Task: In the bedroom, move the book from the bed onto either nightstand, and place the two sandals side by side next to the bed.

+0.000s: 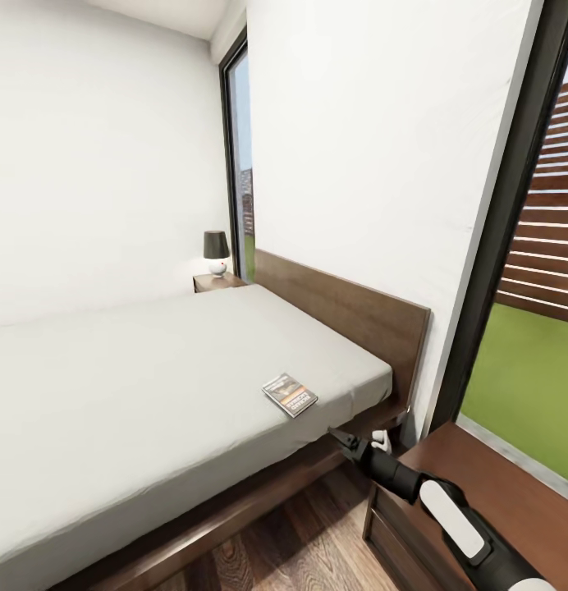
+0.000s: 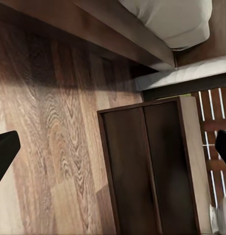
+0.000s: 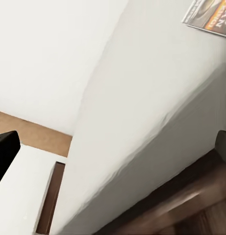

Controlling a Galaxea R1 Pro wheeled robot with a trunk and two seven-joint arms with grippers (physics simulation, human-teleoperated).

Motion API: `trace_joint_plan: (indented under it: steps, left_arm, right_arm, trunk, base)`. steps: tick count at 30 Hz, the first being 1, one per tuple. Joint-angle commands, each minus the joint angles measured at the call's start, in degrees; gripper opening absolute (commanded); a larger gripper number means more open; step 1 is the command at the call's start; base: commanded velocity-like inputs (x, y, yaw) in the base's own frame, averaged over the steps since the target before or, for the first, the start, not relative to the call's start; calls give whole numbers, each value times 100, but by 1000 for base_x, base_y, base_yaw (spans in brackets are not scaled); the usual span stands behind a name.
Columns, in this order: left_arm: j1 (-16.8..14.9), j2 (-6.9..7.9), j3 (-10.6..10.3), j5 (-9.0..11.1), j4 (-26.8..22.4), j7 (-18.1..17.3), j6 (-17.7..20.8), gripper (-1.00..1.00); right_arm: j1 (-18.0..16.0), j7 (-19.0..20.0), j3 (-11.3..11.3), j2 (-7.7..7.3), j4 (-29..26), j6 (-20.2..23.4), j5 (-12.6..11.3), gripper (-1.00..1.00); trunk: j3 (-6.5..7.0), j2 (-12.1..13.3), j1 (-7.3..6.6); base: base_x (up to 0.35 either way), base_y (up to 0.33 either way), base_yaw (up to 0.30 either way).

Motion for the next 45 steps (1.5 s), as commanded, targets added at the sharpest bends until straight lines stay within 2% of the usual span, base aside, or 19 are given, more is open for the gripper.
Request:
trace_joint_plan:
  steps: [1,7,11,23,32,37,45]
  left_arm:
    - [-3,-3,-51,30,3,-15,-42,100]
    - [-3,-28,-67,37,3,-37,-39,100]
    - [-3,-36,-68,38,3,-43,-39,100]
    - [-3,-42,-70,39,3,-41,-31,100]
    - [-3,-55,-70,39,3,-48,-30,100]
    - [-3,-48,-70,39,3,-62,-30,100]
    - [-3,-42,-70,41,3,-72,-24,100]
  right_arm:
    - [-5,-56,-13,14,23,33,-73,100]
    - [-5,-349,-193,144,140,78,-410,100]
    - [-5,-387,-227,163,158,85,-489,100]
    - [-5,-416,-299,171,170,87,-569,100]
    - [-5,-429,-712,176,407,92,-657,100]
    - [-5,-431,-801,176,473,105,-674,100]
    - [-5,-431,-839,177,497,115,-699,100]
  trunk:
    - [-6,-3,-1]
    - [-6,-3,-1]
    - [-6,-3,-1]
    - [-6,-3,-1]
    - [-6,-3,-1]
    - [-6,-3,-1]
    - [-150,-324,175]
  base:
    - [0,0,0]
    - [0,0,0]
    - [0,0,0]
    - [0,0,0]
    - [0,0,0]
    - [0,0,0]
    - [0,0,0]
